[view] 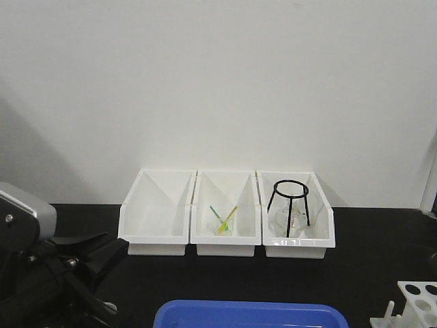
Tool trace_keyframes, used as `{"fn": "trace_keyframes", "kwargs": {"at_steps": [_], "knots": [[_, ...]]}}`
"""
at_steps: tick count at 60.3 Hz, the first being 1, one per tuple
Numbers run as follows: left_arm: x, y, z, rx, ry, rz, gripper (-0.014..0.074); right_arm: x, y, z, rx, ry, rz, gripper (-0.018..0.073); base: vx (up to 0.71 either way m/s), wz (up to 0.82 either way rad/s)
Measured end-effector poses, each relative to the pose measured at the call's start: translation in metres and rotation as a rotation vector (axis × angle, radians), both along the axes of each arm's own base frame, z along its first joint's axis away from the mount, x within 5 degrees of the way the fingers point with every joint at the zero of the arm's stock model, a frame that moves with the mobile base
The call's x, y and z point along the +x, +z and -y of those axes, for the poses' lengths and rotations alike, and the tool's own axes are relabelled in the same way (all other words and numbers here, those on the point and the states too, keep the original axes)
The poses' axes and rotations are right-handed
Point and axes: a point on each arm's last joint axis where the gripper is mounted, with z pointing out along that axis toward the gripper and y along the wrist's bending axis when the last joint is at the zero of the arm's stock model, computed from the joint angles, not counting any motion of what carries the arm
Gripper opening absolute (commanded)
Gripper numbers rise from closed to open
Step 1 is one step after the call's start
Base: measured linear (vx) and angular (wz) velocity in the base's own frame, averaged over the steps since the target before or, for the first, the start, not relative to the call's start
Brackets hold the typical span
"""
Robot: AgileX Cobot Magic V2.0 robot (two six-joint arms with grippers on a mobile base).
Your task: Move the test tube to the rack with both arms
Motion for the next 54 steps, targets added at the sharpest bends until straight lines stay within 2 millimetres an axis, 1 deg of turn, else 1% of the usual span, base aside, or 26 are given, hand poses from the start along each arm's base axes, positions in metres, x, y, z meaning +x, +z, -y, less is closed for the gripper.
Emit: {"fn": "trace_keyframes", "kwargs": {"at_steps": [22,34,42,54], "knots": [[0.000,0.000,0.000,-0.016,0.004,-0.008,0.0102,0.005,-0.023,0.001,0.004,0.002,-0.106,-0.0011,0.00,0.00],[0.000,0.000,0.000,-0.017,0.004,-0.008,0.0102,0.007,-0.033,0.002,0.010,0.003,-0.150,0.0013,0.00,0.00],[0.000,0.000,0.000,-0.017,0.004,-0.008,0.0102,0.008,-0.037,0.002,0.014,0.004,-0.167,0.0075,0.00,0.00],[0.000,0.000,0.000,-0.017,0.004,-0.008,0.0102,0.009,-0.040,0.002,0.017,0.004,-0.180,0.0236,0.00,0.00]]}}
